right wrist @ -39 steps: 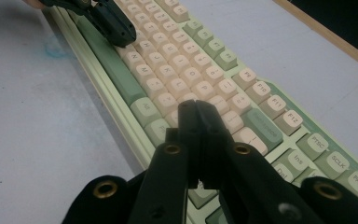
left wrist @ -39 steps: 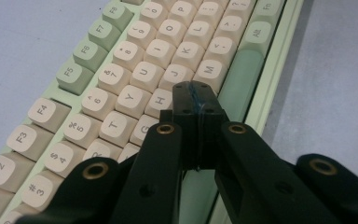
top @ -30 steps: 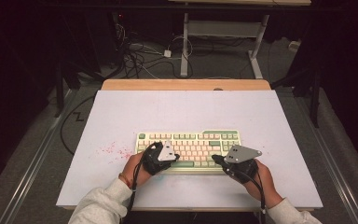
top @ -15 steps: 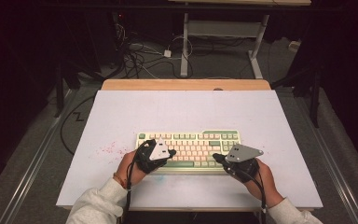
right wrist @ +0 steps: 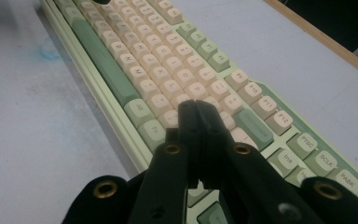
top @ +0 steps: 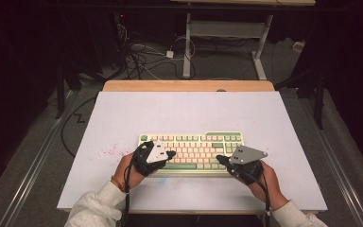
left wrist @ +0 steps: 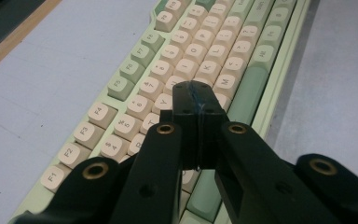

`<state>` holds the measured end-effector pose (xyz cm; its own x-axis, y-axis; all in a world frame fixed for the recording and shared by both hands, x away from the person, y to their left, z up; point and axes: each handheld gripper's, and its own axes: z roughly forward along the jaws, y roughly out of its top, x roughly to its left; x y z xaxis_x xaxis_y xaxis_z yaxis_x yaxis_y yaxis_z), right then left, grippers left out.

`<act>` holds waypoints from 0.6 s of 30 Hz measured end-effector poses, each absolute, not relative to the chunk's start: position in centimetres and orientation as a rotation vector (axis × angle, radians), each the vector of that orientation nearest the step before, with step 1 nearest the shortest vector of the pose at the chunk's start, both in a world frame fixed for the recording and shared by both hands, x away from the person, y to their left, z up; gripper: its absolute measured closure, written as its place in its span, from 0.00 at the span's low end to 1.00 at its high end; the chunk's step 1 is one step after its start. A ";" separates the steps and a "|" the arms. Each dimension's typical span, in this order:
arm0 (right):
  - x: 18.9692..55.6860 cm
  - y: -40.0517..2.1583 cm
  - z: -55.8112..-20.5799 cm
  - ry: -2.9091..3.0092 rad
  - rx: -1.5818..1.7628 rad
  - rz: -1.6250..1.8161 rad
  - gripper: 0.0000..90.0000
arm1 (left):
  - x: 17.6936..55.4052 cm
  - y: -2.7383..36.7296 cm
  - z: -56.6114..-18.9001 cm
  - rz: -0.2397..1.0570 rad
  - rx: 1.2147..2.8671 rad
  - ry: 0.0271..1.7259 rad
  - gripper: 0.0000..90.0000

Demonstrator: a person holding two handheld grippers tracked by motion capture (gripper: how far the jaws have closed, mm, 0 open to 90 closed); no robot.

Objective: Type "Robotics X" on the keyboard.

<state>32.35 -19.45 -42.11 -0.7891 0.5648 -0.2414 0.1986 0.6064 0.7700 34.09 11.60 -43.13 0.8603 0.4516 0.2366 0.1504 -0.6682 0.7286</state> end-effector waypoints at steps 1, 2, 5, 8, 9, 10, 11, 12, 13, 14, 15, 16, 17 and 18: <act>32.4 -19.5 -42.1 2.367 0.605 1.055 1.00 | 34.0 11.7 -43.2 0.524 2.283 0.436 0.97; 32.4 -19.5 -42.1 2.367 0.607 1.055 1.00 | 33.9 11.9 -43.3 0.526 2.281 0.438 0.97; 32.4 -19.4 -42.2 2.371 0.604 1.052 1.00 | 33.4 12.4 -43.6 0.526 2.285 0.443 0.97; 32.4 -19.2 -42.3 2.375 0.602 1.051 1.00 | 33.0 13.1 -43.9 0.525 2.291 0.451 0.97; 32.4 -19.1 -42.3 2.376 0.602 1.047 1.00 | 32.9 13.3 -44.0 0.528 2.290 0.455 0.97; 32.5 -19.1 -42.3 2.376 0.603 1.046 1.00 | 32.8 13.6 -44.0 0.526 2.288 0.465 0.97; 32.6 -19.1 -42.4 2.376 0.603 1.049 1.00 | 32.7 13.9 -44.1 0.526 2.286 0.474 0.97; 32.7 -19.0 -42.4 2.376 0.607 1.048 1.00 | 32.7 14.1 -44.1 0.532 2.282 0.482 0.97; 32.8 -18.9 -42.4 2.377 0.607 1.049 1.00 | 32.6 14.4 -44.1 0.533 2.276 0.493 0.97; 32.9 -18.8 -42.4 2.376 0.607 1.048 1.00 | 32.6 14.7 -44.1 0.531 2.274 0.501 0.97; 33.0 -18.7 -42.4 2.376 0.606 1.049 1.00 | 32.5 14.9 -44.2 0.534 2.269 0.512 0.97; 33.1 -18.6 -42.4 2.378 0.608 1.053 1.00 | 32.4 15.3 -44.2 0.533 2.263 0.522 0.97; 33.3 -18.4 -42.4 2.378 0.606 1.052 1.00 | 32.3 15.5 -44.2 0.533 2.260 0.528 0.97; 33.5 -18.3 -42.4 2.378 0.601 1.050 1.00 | 32.2 15.7 -44.3 0.537 2.261 0.533 0.97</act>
<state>33.47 -18.25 -42.39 -0.7940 0.5589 -0.2390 0.2000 0.6116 0.7655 32.19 15.70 -44.27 0.8259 0.5211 0.2154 0.2116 -0.6405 0.7382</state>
